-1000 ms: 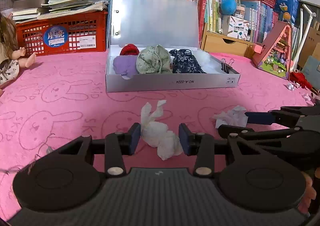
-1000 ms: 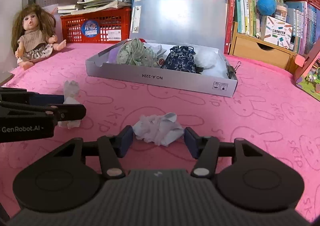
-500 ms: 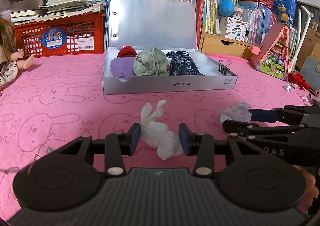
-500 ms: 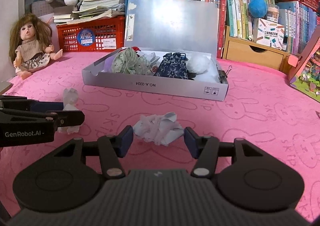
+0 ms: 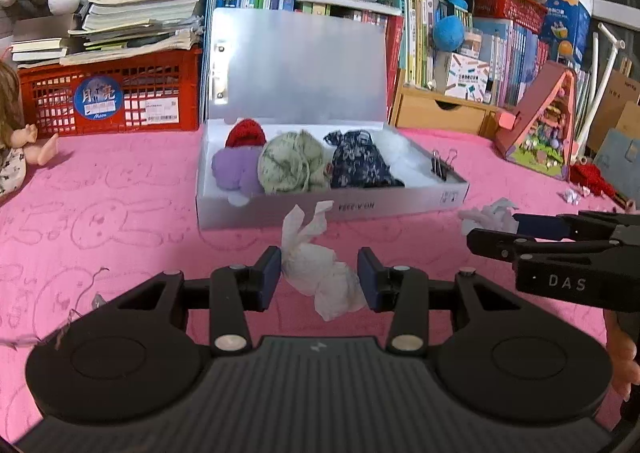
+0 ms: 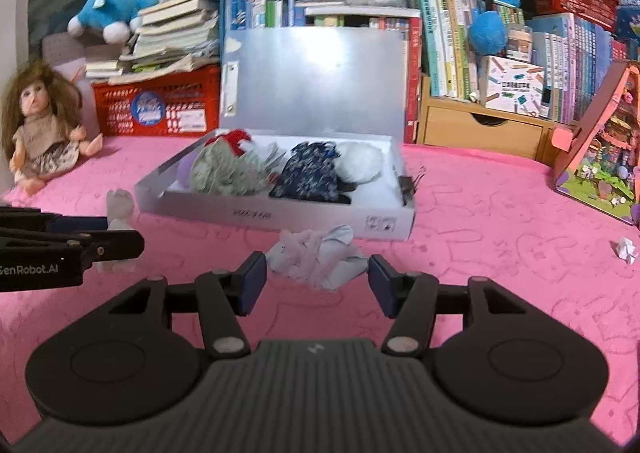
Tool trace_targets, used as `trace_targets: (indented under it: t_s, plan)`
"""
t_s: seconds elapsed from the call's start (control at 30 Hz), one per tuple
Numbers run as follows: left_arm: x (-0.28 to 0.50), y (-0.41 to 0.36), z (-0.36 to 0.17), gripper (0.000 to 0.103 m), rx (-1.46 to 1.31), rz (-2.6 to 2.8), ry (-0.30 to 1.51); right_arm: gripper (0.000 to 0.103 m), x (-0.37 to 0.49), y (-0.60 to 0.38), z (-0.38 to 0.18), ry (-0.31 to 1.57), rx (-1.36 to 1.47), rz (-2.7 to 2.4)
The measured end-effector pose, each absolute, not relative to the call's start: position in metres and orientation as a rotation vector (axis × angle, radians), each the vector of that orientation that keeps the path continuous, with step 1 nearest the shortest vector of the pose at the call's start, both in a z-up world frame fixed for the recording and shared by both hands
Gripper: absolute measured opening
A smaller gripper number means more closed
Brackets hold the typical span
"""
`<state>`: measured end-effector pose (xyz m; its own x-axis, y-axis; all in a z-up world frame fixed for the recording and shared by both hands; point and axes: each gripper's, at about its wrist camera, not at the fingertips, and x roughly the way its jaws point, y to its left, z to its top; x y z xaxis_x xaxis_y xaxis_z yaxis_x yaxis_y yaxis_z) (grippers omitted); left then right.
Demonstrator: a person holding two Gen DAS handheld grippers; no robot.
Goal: Organize objects
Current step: 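Carry the white tissue and pink-white cloth into the box and lower them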
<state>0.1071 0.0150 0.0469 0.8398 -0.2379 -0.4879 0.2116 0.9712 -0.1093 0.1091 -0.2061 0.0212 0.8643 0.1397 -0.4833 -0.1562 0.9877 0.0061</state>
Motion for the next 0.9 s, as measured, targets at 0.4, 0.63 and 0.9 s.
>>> trace_targets:
  t_s: [0.4,0.63,0.9]
  plan:
    - [0.144,0.008,0.066,0.048,-0.047,-0.224,0.51,0.06,0.139,-0.226,0.038,0.504,0.046,0.123]
    - [0.167,0.005,0.073,0.048,-0.033,-0.204,0.507,0.06,0.156,-0.233,0.039,0.522,0.083,0.111]
    - [0.184,0.003,0.074,0.048,-0.026,-0.191,0.508,0.06,0.167,-0.235,0.038,0.528,0.074,0.1]
